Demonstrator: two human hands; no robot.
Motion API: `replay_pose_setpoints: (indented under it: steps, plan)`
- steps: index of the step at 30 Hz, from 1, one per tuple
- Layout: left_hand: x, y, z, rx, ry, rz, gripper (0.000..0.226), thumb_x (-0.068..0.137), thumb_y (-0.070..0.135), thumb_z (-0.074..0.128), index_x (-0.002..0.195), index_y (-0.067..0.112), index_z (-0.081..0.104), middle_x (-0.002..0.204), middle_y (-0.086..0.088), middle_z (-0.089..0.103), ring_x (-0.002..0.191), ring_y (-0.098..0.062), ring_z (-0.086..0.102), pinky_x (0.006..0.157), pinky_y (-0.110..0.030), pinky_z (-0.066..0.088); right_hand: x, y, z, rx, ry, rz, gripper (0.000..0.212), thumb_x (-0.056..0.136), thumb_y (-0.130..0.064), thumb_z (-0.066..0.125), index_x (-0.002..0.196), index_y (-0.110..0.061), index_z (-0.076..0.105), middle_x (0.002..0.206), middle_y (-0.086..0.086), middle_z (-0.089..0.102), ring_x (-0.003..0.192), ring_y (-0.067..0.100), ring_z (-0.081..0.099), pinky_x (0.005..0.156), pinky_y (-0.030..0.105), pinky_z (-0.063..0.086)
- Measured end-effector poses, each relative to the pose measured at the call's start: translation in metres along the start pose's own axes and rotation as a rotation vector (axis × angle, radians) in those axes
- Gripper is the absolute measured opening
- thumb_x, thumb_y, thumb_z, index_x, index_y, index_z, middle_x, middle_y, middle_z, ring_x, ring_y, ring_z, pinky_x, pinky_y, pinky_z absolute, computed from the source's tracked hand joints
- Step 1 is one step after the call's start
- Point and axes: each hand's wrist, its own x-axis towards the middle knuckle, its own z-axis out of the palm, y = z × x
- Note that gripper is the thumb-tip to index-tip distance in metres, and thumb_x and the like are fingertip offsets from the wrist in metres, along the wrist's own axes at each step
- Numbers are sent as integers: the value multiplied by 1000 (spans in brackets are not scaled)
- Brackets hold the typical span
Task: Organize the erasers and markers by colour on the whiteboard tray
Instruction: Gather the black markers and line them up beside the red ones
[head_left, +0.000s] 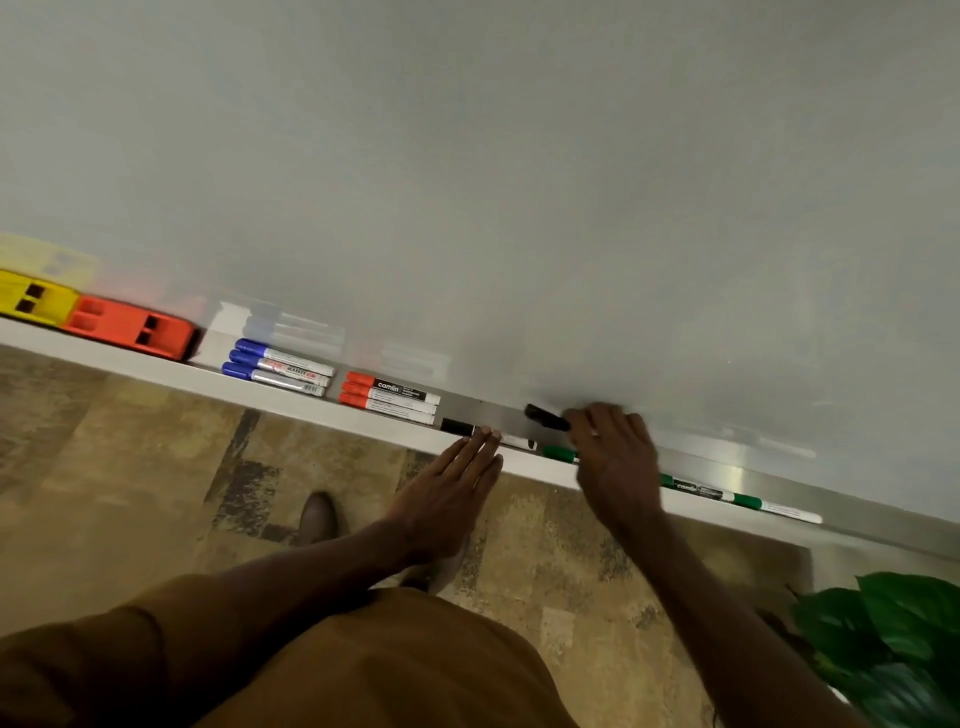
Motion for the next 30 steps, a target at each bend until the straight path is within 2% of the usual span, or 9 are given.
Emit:
replay_pose_setpoints:
  steps: [3,6,11,14,20,24,30]
  plan:
    - [1,1,1,16,-3,-2,76,101,33,49,162,0,19,172,-28,3,160,-44,-4,129,-54,9,22,-41,8,-30,-101,-64,39,78,-1,66,117,-7,66,105,14,70,99,34,66,86,44,52]
    - [3,0,4,-17,-57,-3,75,103,32,39,164,2,6,172,-26,-8,159,-41,-16,130,-56,13,34,-63,18,-81,-170,-104,35,79,-7,69,114,-8,64,102,13,71,96,34,66,83,44,53]
    - [4,0,-2,-77,-25,-1,80,102,32,49,162,2,5,170,-23,-2,160,-41,-6,123,-52,36,47,-80,27,-130,-254,-47,30,79,-17,76,106,-11,65,91,10,71,87,33,69,79,42,54]
    - [2,-1,-4,-90,-35,15,81,101,28,53,161,3,4,172,-23,-2,160,-39,-8,116,-51,44,52,-83,32,-116,-277,9,26,78,-18,78,100,-12,66,85,9,72,80,32,70,76,40,54]
    - [1,-2,-2,-70,-76,38,85,97,30,59,160,2,9,172,-24,6,159,-40,-10,115,-52,45,60,-92,34,-121,-305,76,15,77,-14,75,90,-12,67,76,9,72,74,33,71,72,41,56]
    - [2,-2,-1,-50,-88,45,86,95,35,64,158,1,15,170,-24,17,157,-40,-7,113,-52,48,61,-97,32,-120,-338,84,9,83,-13,70,91,-12,68,82,10,73,81,34,71,77,43,54]
    - [2,-1,-1,-69,-106,51,89,94,32,65,159,3,11,172,-23,14,158,-39,-8,115,-50,46,61,-97,34,-184,-319,83,7,85,-16,71,91,-14,69,82,8,73,80,33,71,77,42,53]
